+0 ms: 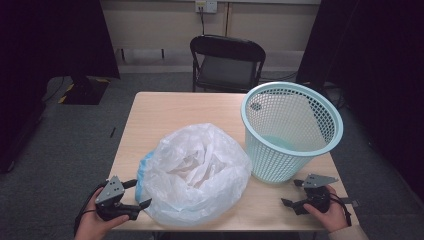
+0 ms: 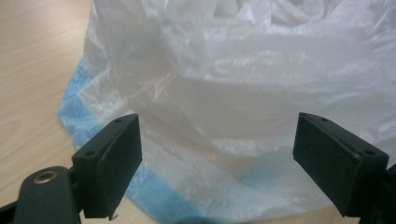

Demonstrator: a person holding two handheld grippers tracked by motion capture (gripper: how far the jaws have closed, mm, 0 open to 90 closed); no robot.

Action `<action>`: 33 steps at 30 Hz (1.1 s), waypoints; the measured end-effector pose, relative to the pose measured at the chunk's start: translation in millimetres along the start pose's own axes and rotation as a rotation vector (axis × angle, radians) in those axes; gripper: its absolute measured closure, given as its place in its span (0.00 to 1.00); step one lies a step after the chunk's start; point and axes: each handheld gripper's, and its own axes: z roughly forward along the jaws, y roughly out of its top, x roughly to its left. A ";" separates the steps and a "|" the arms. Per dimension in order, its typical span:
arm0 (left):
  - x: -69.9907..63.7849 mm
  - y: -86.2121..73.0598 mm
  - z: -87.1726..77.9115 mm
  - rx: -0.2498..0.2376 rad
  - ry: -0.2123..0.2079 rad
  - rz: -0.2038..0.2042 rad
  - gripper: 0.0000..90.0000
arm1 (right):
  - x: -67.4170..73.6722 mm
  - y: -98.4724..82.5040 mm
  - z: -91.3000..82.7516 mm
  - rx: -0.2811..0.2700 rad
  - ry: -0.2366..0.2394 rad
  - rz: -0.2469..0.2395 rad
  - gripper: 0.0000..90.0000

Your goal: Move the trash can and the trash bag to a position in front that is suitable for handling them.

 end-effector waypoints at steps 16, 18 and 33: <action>16.1 -15.3 6.9 0.120 -0.002 0.080 0.17 | -0.3 0.4 0.6 0.000 -0.002 0.001 0.11; 18.4 -16.9 14.5 0.137 0.008 0.091 0.17 | -0.3 0.5 0.7 0.000 -0.003 0.002 0.11; 24.8 -18.0 50.1 0.209 -0.040 0.045 0.16 | -0.3 0.5 0.8 0.000 -0.004 0.002 0.11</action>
